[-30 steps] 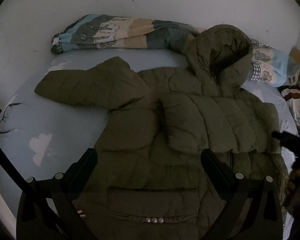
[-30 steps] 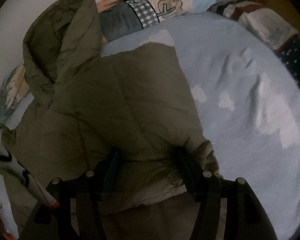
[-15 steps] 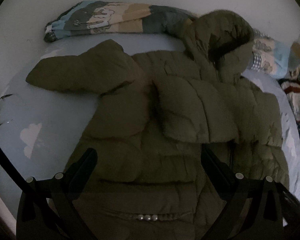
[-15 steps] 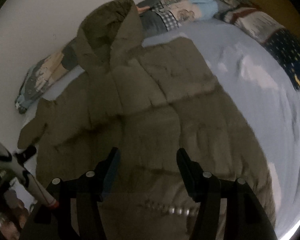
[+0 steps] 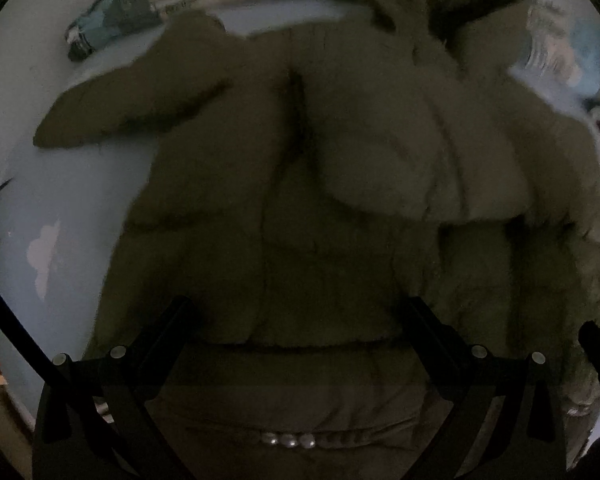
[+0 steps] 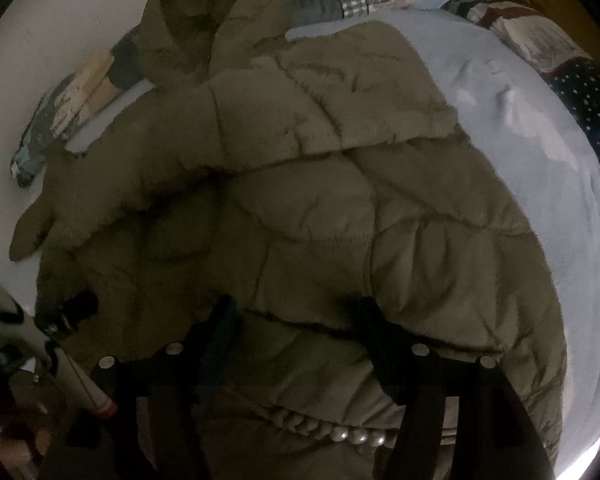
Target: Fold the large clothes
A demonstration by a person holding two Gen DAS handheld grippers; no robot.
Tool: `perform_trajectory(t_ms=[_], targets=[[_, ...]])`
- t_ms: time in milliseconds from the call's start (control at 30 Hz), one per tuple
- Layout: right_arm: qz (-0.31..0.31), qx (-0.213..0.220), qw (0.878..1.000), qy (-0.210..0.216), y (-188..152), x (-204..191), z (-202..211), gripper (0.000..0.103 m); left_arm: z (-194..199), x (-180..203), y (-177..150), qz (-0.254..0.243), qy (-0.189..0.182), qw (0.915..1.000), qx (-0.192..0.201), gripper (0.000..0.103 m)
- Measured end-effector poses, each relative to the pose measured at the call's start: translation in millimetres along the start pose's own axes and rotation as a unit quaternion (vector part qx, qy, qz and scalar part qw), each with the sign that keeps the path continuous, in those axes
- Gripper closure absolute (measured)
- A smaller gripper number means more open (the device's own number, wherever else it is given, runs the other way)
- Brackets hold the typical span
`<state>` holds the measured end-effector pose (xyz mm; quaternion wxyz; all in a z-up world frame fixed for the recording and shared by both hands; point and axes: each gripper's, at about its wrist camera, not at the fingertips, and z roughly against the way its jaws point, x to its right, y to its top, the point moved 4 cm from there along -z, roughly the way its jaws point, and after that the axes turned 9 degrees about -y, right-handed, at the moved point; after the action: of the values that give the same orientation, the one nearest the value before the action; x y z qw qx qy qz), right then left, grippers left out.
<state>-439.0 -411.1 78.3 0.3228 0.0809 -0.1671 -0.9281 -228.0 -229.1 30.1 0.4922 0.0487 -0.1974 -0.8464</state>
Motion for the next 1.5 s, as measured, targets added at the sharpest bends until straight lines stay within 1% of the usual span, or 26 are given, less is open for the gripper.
perform_trajectory(t_ms=[100, 133, 200, 233, 267, 300, 333, 367, 433, 467, 533, 567, 633, 700, 800, 867, 900, 967, 1033, 1067, 1100, 1167, 1267, 1333, 1400, 1500], targets=[[-0.001, 0.033, 0.999, -0.005, 6.3, 2.5, 13.8, 0.035, 30.3, -1.8, 10.0, -0.003, -0.02, 0.9977, 0.064, 0.0], [-0.001, 0.04, 0.999, -0.007, 6.2, 2.9, 17.2, 0.035, 37.3, -3.3, 12.9, -0.004, -0.026, 0.9966, 0.078, 0.0], [-0.001, 0.054, 0.998, -0.013, 7.5, 4.3, 23.6, 0.035, 52.0, -10.6, 19.7, -0.011, -0.056, 0.9923, 0.109, 0.0], [-0.001, 0.056, 0.998, -0.014, 9.4, 3.1, 24.1, 0.035, 57.2, -15.7, 22.4, -0.014, -0.083, 0.9895, 0.117, 0.0], [0.001, 0.056, 0.998, -0.014, 9.0, 2.8, 24.4, 0.035, 58.6, -22.4, 24.4, -0.014, -0.119, 0.9859, 0.116, 0.0], [0.001, 0.056, 0.998, -0.014, 8.9, 2.8, 24.3, 0.035, 57.7, -29.9, 26.0, -0.007, -0.148, 0.9832, 0.107, 0.0], [0.001, 0.055, 0.998, -0.012, 8.3, 3.9, 24.6, 0.035, 55.6, -38.0, 28.5, 0.006, -0.166, 0.9815, 0.096, 0.0], [0.001, 0.055, 0.998, -0.01, 8.2, 3.1, 24.8, 0.035, 53.3, -52.8, 29.8, 0.029, -0.173, 0.9806, 0.088, 0.0], [0.003, 0.059, 0.998, -0.012, 8.1, 3.9, 26.7, 0.035, 58.4, -70.3, 32.3, 0.062, -0.159, 0.9805, 0.098, 0.0], [0.005, 0.062, 0.998, -0.014, 8.4, 4.2, 28.7, 0.035, 59.7, -85.4, 33.8, 0.086, -0.148, 0.9793, 0.109, 0.0], [0.005, 0.066, 0.998, -0.013, 10.7, 3.4, 29.1, 0.035, 65.4, -108.8, 36.8, 0.121, -0.141, 0.9743, 0.127, 0.0], [0.005, 0.068, 0.998, -0.012, 11.1, 3.3, 30.5, 0.035, 71.5, -122.5, 36.5, 0.14, -0.138, 0.9697, 0.146, 0.0], [0.006, 0.069, 0.998, -0.011, 11.3, 1.5, 31.4, 0.035, 81.6, -137.5, 38.2, 0.15, -0.117, 0.9675, 0.166, 0.0], [0.011, 0.073, 0.997, -0.014, 11.3, -1.1, 31.7, 0.035, 91.5, -149.7, 40.2, 0.142, -0.081, 0.9686, 0.187, 0.0], [0.017, 0.078, 0.997, -0.023, 12.2, -2.2, 31.0, 0.035, 102.4, -160.5, 42.5, 0.115, -0.043, 0.9691, 0.214, 0.0], [0.018, 0.078, 0.996, -0.024, 12.6, -2.0, 30.7, 0.035, 111.7, -166.4, 39.2, 0.093, -0.011, 0.9703, 0.223, 0.0], [0.018, 0.078, 0.997, -0.023, 12.7, -2.0, 30.8, 0.035, 111.5, -172.4, 42.6, 0.083, -0.002, 0.9708, 0.225, 0.0], [0.018, 0.08, 0.996, -0.024, 13.3, -2.8, 31.2, 0.035, 114.1, -176.1, 41.7, 0.075, 0.003, 0.9713, 0.226, 0.0], [0.02, 0.08, 0.996, -0.024, 13.0, -3.6, 30.6, 0.035, 118.3, -177.2, 42.5, 0.075, 0.003, 0.9729, 0.219, 0.0], [0.021, 0.081, 0.996, -0.024, 12.9, -4.4, 30.6, 0.035, 121.1, -176.4, 45.1, 0.074, 0.002, 0.9723, 0.222, 0.0], [0.022, 0.08, 0.996, -0.024, 13.0, -5.6, 30.2, 0.035, 121.8, -177.7, 50.5, 0.074, 0.002, 0.9706, 0.229, 0.0], [0.025, 0.079, 0.996, -0.024, 12.8, -7.7, 29.2, 0.035, 135.4, -177.7, 48.9, 0.07, 0.007, 0.963, 0.26, 0.0], [0.029, 0.083, 0.996, -0.026, 14.0, -11.3, 29.3, 0.035, 140.9, -173.0, 52.7, 0.057, 0.01, 0.9578, 0.282, 0.0], [0.03, 0.089, 0.995, -0.031, 15.5, -11.9, 29.6, 0.035, 140.1, -170.5, 53.2, 0.056, 0.009, 0.9582, 0.28, 0.0], [0.029, 0.095, 0.994, -0.04, 16.0, -11.3, 30.0, 0.035, 136.4, -170.0, 54.4, 0.059, -0.007, 0.9594, 0.276, 0.0], [0.032, 0.101, 0.993, -0.049, 17.3, -11.1, 30.6, 0.035, 129.4, -175.0, 58.3, 0.068, -0.016, 0.9617, 0.265, 0.0]])
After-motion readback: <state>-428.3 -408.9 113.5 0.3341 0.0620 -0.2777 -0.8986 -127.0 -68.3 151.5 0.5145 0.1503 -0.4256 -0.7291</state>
